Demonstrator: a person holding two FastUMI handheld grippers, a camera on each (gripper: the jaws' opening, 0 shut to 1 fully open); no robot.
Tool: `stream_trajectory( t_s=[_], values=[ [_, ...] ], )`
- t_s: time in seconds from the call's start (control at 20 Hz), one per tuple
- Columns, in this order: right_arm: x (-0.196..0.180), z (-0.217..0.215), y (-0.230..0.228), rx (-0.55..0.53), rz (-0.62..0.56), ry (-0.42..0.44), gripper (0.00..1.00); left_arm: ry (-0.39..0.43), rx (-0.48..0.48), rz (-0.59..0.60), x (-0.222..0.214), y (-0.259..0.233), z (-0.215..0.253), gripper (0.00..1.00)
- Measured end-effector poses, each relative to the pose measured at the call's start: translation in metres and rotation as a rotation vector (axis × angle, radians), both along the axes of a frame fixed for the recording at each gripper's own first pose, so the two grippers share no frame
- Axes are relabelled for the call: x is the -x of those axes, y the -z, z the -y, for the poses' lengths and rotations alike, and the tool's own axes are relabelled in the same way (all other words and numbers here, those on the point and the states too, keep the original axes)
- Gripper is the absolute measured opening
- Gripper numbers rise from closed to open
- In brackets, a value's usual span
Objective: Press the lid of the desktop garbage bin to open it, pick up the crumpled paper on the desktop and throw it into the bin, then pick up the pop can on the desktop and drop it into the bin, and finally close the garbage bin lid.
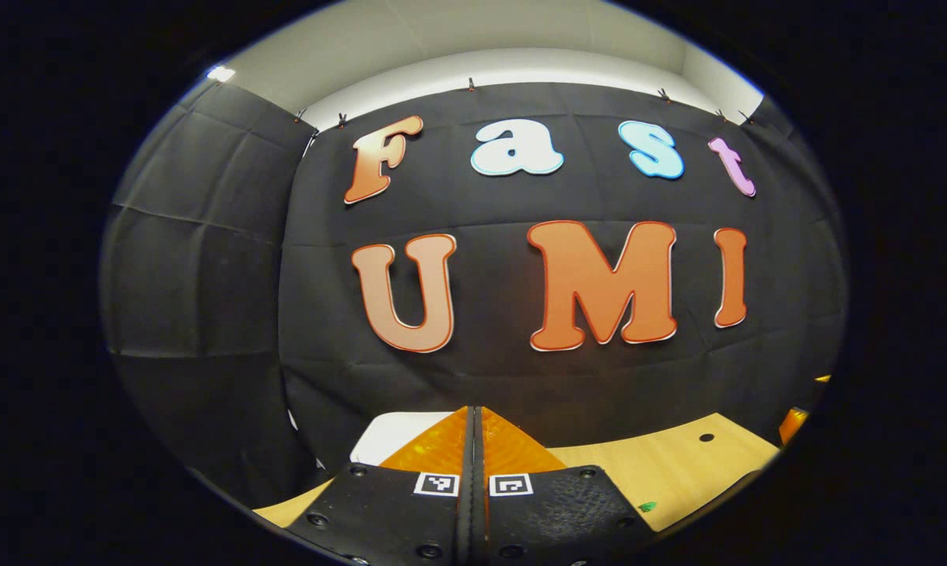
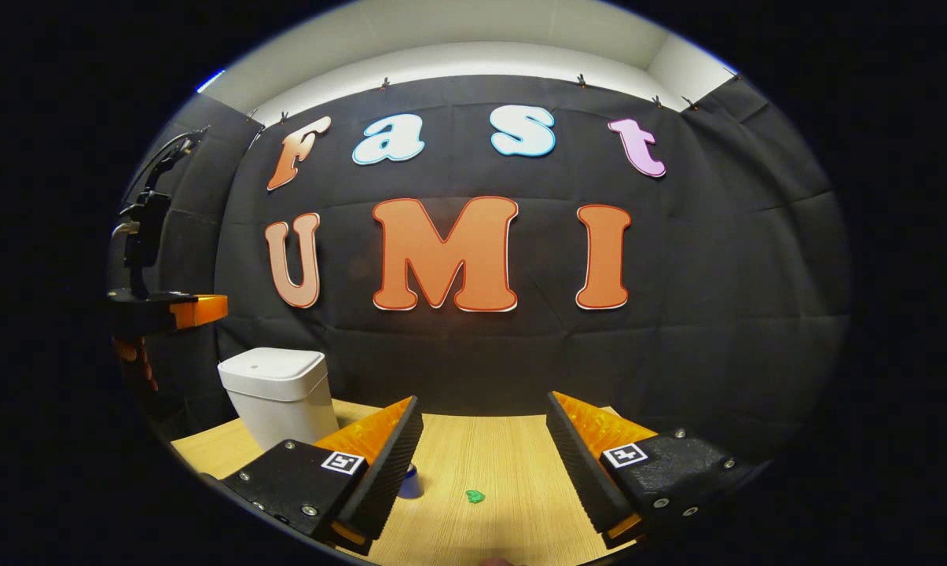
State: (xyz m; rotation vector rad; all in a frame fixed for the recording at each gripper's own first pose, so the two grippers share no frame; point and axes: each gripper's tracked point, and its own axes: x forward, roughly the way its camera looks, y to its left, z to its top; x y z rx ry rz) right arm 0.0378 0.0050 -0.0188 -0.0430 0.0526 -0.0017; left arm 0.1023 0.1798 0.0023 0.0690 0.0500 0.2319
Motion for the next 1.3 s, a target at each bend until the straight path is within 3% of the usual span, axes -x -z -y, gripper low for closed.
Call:
stream_trajectory(
  t_s=[0.3, 0.8, 1.0, 1.3],
  values=[
    [-0.006, 0.007, 0.005, 0.015, -0.014, 0.014, 0.95, -0.026, 0.064, -0.051, -0.043, 0.027, -0.053, 0.0],
    [-0.014, 0.014, 0.022, 0.03, -0.059, 0.028, 0.95, 0.019, 0.281, -0.415, -0.099, 0.13, -0.084, 0.0],
    [-0.015, 0.017, 0.03, 0.028, -0.073, 0.038, 0.95, 0.01, 0.291, -0.534, -0.097, 0.158, -0.085, 0.0],
    [-0.018, 0.018, 0.038, 0.018, -0.089, 0.05, 0.94, 0.0, 0.279, -0.559, -0.087, 0.158, -0.078, 0.0]
  ],
)
